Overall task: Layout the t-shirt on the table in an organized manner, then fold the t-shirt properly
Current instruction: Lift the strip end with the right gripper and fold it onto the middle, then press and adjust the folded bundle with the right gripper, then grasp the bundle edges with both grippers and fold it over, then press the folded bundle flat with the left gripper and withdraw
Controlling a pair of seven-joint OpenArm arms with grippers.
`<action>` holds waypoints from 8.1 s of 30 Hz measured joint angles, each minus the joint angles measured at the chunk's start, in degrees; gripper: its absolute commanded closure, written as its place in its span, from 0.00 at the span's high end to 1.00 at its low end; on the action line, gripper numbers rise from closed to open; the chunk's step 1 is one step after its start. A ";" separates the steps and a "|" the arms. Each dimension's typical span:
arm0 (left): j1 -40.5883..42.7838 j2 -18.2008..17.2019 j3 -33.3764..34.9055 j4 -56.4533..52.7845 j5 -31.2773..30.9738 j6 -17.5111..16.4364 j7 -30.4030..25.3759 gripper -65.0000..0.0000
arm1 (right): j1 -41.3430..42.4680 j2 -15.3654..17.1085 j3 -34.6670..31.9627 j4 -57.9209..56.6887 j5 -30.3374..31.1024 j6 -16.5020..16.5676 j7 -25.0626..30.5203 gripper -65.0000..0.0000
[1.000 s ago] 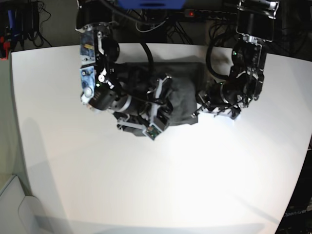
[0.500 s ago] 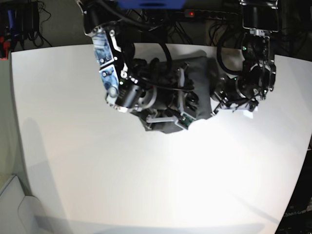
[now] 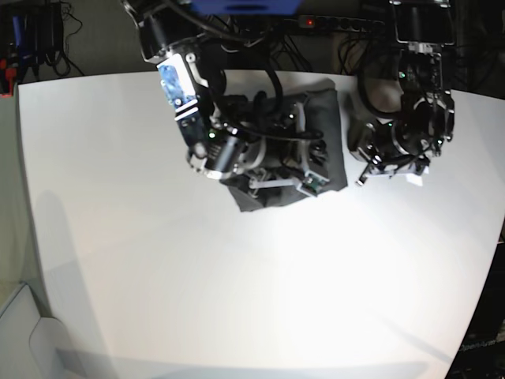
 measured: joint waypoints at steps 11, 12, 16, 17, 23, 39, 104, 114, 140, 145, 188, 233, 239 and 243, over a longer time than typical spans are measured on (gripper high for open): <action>0.39 -0.02 -6.60 0.00 0.17 0.07 -0.15 0.01 | -0.13 -0.02 -7.21 3.45 0.57 0.00 0.02 0.59; 0.39 -0.04 -7.04 0.00 0.15 0.07 -0.09 0.01 | -0.09 -0.04 -7.06 4.92 0.83 0.00 0.04 0.59; 1.40 0.04 -9.92 0.00 0.02 0.07 0.11 0.01 | 0.17 -0.17 -2.86 9.66 0.72 0.00 0.02 0.59; 1.88 0.00 -10.69 0.15 0.07 0.04 0.00 0.01 | 0.35 -0.15 -1.11 10.82 0.35 0.00 -0.02 0.59; 3.41 -2.95 -11.69 3.65 0.04 0.04 -0.37 0.01 | 1.75 4.96 7.82 12.72 0.50 0.02 -0.50 0.59; 7.13 -3.96 -10.36 3.72 -0.04 0.02 0.04 0.01 | -3.28 8.39 17.75 8.98 0.90 0.02 -1.49 0.67; 8.55 -3.98 -8.41 4.11 -0.07 -0.17 -0.44 0.01 | 5.55 0.90 2.16 -9.49 -0.22 -0.02 4.57 0.11; 7.76 -5.40 -8.48 4.00 -0.02 -0.13 -0.39 0.01 | 4.31 0.57 -12.33 -14.19 0.09 0.00 7.69 0.11; 8.92 -7.50 -18.99 3.50 -0.37 -7.26 0.55 0.01 | 3.65 5.75 2.36 2.45 0.02 0.22 7.50 0.11; 9.31 -7.50 -18.99 3.41 -0.26 -7.30 0.70 0.01 | 9.44 4.63 7.98 -7.48 0.02 -0.17 8.22 0.11; 11.04 -5.05 -14.62 6.80 -0.50 -7.26 0.66 0.01 | 13.94 1.66 11.15 -20.48 0.81 -0.02 21.97 0.11; -0.28 -0.15 12.15 2.69 5.92 -8.70 -2.19 0.79 | 4.52 14.12 18.38 -14.84 0.63 -0.04 20.44 0.11; -5.16 -0.17 19.41 -1.99 13.35 -8.57 -3.37 0.26 | 4.46 14.25 28.70 -14.73 0.02 -0.09 18.58 0.11; -9.18 -0.17 24.30 -4.28 17.20 -8.46 -1.68 0.00 | 2.93 15.98 33.42 -11.61 0.57 -0.15 18.91 0.11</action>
